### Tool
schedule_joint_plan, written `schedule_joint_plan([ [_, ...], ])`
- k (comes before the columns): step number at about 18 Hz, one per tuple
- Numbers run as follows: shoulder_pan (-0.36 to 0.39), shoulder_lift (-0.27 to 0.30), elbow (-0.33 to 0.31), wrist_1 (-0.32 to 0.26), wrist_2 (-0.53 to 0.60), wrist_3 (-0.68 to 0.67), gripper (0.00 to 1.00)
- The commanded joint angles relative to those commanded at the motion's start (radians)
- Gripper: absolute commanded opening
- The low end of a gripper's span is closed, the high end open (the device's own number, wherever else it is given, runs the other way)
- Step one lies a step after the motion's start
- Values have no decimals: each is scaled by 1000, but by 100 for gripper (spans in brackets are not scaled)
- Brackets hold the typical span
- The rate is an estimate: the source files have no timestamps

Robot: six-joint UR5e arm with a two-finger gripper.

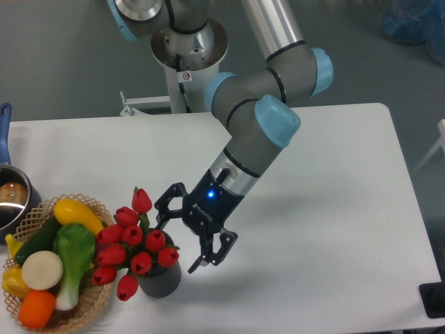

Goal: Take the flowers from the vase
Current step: 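Lower the gripper around the tulip stems above the vase rim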

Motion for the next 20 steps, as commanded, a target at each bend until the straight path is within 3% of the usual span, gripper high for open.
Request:
schedule_joint_plan([
  [8, -6, 0, -17, 0, -38, -2, 99],
  [13, -3, 3, -29, 0, -58, 3, 77],
  [20, -2, 11, -49, -2, -58, 2, 28],
])
